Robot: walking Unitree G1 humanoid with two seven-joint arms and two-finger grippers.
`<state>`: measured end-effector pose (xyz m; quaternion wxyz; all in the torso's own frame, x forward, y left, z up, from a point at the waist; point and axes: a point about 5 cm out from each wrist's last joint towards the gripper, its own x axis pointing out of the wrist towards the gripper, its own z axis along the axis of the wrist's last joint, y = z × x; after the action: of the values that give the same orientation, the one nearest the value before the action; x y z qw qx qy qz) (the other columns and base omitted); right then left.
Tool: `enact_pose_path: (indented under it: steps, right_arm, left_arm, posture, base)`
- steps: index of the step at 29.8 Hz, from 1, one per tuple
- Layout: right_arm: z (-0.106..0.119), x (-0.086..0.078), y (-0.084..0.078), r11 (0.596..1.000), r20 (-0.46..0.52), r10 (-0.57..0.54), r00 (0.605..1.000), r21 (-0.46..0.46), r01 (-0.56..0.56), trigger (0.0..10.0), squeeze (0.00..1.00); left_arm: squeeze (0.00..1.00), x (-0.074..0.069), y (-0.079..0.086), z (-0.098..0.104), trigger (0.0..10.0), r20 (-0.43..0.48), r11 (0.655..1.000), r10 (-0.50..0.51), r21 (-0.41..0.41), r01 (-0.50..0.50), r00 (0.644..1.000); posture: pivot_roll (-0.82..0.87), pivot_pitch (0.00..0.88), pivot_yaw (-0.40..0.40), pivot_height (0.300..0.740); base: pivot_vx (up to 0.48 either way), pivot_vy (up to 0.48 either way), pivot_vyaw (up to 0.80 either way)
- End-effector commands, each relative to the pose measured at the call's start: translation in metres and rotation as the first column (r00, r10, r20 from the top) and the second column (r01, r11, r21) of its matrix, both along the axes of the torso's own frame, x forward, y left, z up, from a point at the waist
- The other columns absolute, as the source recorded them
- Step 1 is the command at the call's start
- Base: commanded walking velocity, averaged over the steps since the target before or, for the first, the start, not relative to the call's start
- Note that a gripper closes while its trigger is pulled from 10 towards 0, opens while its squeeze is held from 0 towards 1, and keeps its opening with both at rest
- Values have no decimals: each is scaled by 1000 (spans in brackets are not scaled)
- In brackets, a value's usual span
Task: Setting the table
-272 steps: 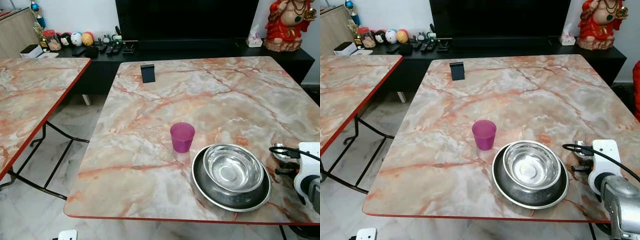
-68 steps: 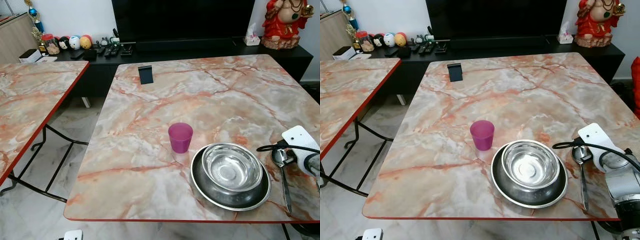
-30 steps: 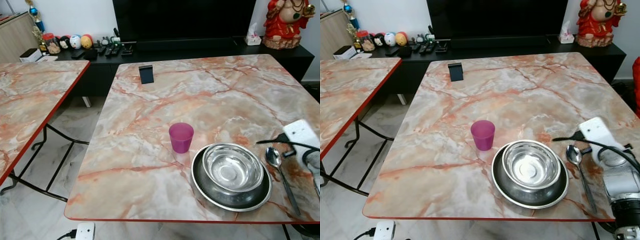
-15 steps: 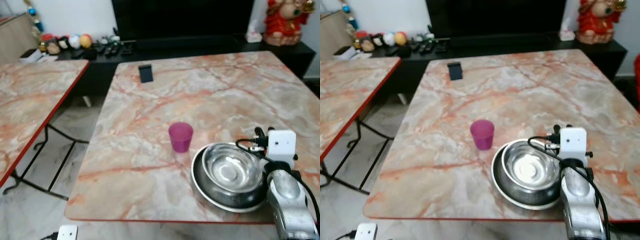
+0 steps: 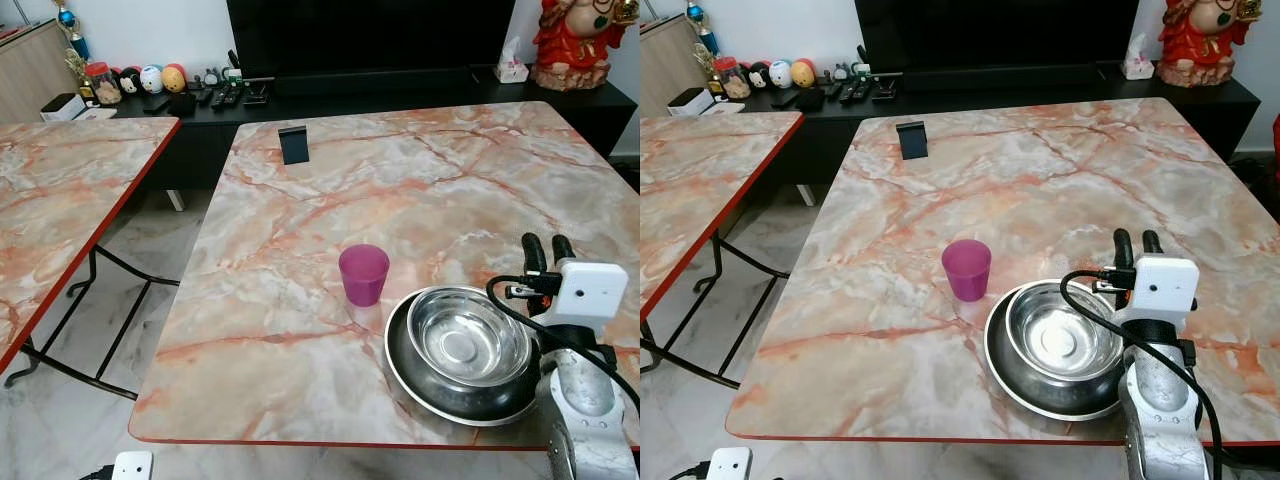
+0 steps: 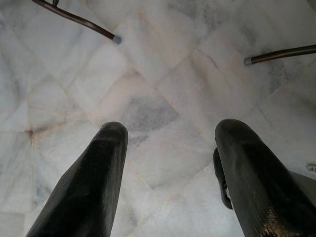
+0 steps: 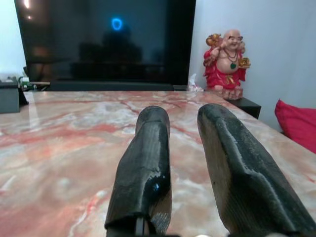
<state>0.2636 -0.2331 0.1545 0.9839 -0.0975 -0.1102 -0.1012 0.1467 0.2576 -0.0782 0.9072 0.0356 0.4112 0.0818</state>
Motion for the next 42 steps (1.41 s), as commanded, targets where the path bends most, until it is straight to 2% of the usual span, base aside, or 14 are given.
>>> enact_pose_path:
  steps: [1,3,4,5,7,9,18,24,28,31,34,42]
  right_arm:
    - [5,1,10,999,19,33,999,12,-34,10000,0]
    - [-3,1,20,997,-11,63,998,34,-62,10000,0]
    - [-3,1,20,997,-11,63,998,34,-62,10000,0]
    - [-3,3,29,995,-12,87,996,47,-86,10000,0]
    - [-1,7,36,992,-3,118,993,53,-118,10000,0]
    - [5,19,45,983,9,180,984,36,-181,10000,0]
    - [18,43,63,963,39,270,962,9,-270,10000,0]
    - [14,52,77,950,32,309,951,33,-310,10000,0]
    - [10,54,80,949,20,315,949,28,-315,10000,0]
    - [9,56,71,962,18,272,962,29,-272,10000,0]
    - [10,55,69,966,27,253,967,45,-254,10000,0]
    - [13,55,75,966,49,250,967,58,-252,10000,0]
  left_arm:
    - [0,-5,0,-2,10000,-15,1000,3,6,-3,1000]
    - [0,-5,-2,-2,10000,-9,1000,13,4,-13,1000]
    - [0,-5,-2,-2,10000,-9,1000,13,4,-13,1000]
    - [0,-4,-2,-2,10000,-2,1000,22,4,-22,1000]
    - [0,-2,-4,-2,10000,7,1000,30,3,-30,1000]
    - [0,4,-10,-1,10000,35,998,54,-12,-54,998]
    - [0,15,-19,3,10000,115,995,100,-24,-98,988]
    - [0,21,-14,10,10000,172,995,104,-7,-104,980]
    - [0,25,-11,14,10000,208,995,99,3,-102,973]
    - [0,30,-18,14,10000,205,997,78,-2,-79,976]
    - [0,31,-18,15,10000,206,997,69,-1,-71,976]
    - [0,36,-20,16,10000,208,998,63,-2,-64,976]
  posture:
    - [-157,0,79,732]
    - [-147,0,68,732]
    - [-147,0,68,732]
    - [-139,0,52,732]
    - [-132,0,39,732]
    - [-95,0,3,732]
    - [-18,0,-50,732]
    - [-16,0,-25,732]
    - [-23,0,-9,732]
    - [-28,0,6,732]
    - [-38,0,15,732]
    - [-44,0,20,732]
  base:
    - [0,0,0]
    - [0,0,0]
    - [0,0,0]
    - [0,0,0]
    - [0,0,0]
    - [0,0,0]
    - [0,0,0]
    - [0,0,0]
    - [0,0,0]
    - [0,0,0]
    - [0,0,0]
    - [0,223,0]
